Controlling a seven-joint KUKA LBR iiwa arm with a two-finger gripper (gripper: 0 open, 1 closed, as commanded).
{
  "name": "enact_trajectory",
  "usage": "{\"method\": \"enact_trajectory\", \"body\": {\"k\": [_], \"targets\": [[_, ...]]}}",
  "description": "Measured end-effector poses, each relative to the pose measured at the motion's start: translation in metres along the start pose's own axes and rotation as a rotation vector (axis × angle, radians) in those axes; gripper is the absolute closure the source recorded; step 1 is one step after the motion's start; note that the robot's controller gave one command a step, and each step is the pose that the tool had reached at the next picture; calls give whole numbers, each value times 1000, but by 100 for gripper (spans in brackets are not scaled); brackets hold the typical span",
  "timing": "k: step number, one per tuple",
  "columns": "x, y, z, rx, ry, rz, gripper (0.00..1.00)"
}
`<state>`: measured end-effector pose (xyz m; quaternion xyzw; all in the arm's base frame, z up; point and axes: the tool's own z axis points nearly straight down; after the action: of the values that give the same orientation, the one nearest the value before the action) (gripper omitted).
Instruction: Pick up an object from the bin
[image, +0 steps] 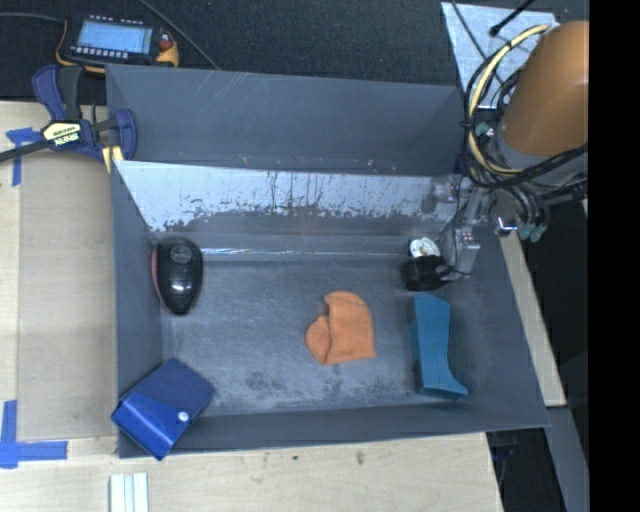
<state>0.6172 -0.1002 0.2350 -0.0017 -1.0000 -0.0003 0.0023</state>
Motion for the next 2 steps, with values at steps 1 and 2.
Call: {"method": "enact_trajectory", "body": {"k": [1, 2], "targets": [[0, 0, -2, 0, -2, -1, 0], [4, -12, -23, -1, -4, -125, 0]]}}
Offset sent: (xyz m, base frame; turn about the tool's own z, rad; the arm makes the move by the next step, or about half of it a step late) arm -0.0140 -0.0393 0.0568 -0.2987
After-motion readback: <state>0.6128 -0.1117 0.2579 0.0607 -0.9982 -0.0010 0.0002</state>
